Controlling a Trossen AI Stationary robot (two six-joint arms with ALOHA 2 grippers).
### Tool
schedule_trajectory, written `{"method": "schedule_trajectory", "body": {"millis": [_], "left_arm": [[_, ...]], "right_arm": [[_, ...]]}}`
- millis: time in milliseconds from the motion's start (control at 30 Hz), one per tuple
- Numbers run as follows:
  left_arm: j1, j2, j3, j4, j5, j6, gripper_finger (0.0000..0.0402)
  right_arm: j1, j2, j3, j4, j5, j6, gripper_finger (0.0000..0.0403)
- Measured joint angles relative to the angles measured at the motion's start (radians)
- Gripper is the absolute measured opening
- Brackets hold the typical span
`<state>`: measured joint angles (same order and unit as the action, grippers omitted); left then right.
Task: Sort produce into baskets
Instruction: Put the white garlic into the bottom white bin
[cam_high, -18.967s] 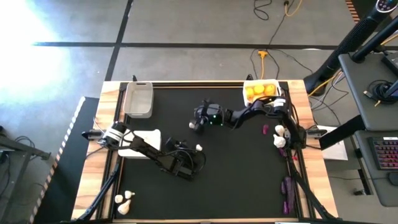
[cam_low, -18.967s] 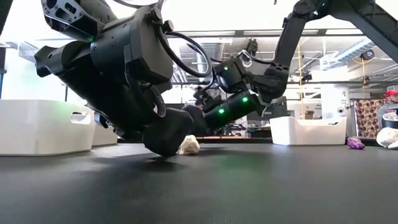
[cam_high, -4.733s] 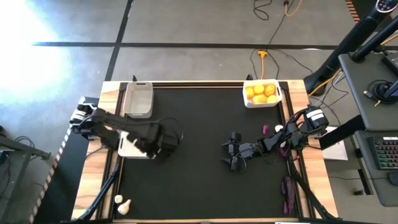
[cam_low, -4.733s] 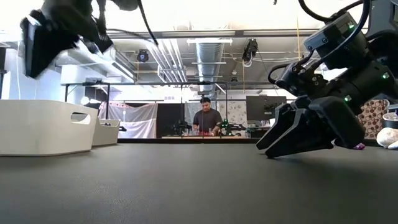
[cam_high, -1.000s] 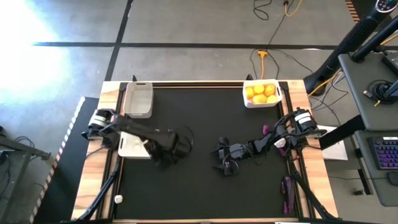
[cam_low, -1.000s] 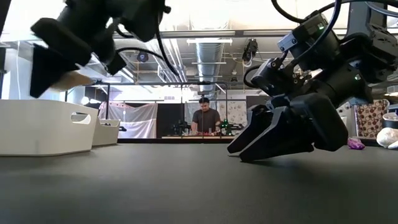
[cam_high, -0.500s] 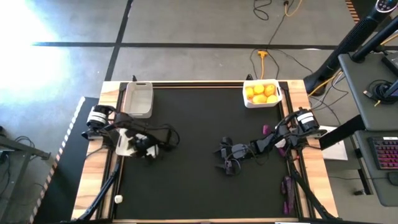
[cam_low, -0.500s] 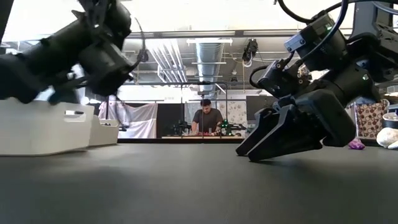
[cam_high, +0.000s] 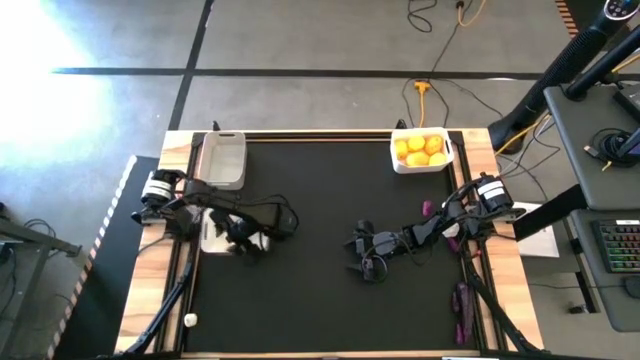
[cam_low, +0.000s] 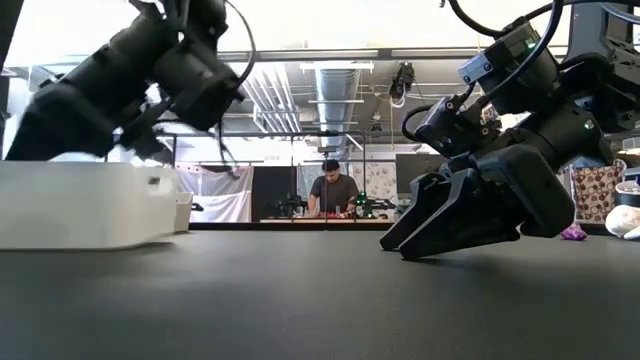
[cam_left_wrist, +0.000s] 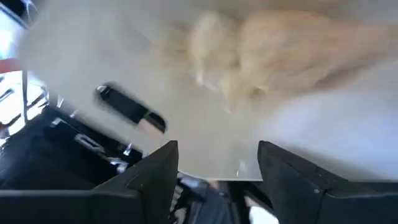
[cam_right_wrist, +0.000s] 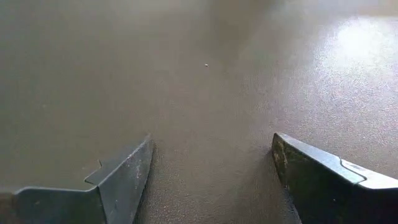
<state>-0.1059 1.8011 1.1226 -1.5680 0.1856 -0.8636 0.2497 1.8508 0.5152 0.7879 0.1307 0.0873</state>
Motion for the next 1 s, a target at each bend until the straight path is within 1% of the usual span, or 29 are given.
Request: {"method": "schedule_trajectory", "body": {"millis": [133,333,467,600,667,767,867,1000], "left_arm": [[-0.013,0.000,0.094,-0.002,0.003,-0.046,0.0205],[-0.074,-0.002,0.235,-0.003,-0.048,-0.047,0.0189],[-0.141,-0.003,0.326,-0.003,-0.122,-0.063,0.0175],[-0.221,-0.003,0.411,-0.002,-0.233,-0.182,0.0163],[-0.262,-0.003,0.447,-0.003,-0.253,-0.231,0.0159],[-0.322,-0.003,0.495,-0.003,-0.238,-0.290,0.0155],[-0.385,-0.003,0.531,0.002,-0.186,-0.413,0.0153],[-0.477,-0.004,0.534,0.005,-0.062,-0.574,0.0153]], "right_arm": [[0.000,-0.010,0.000,-0.001,0.000,-0.016,0.0325],[0.000,-0.029,0.000,-0.007,0.000,-0.045,0.0325],[0.000,-0.030,0.000,-0.007,-0.001,-0.061,0.0325],[-0.001,-0.030,0.000,-0.004,-0.002,-0.062,0.0325],[-0.001,-0.030,0.000,-0.003,-0.002,-0.062,0.0325],[-0.001,-0.030,0.000,0.000,-0.001,-0.062,0.0325],[-0.001,-0.030,0.000,0.005,-0.001,-0.062,0.0325],[-0.001,-0.030,0.000,0.007,-0.001,-0.062,0.0325]]}}
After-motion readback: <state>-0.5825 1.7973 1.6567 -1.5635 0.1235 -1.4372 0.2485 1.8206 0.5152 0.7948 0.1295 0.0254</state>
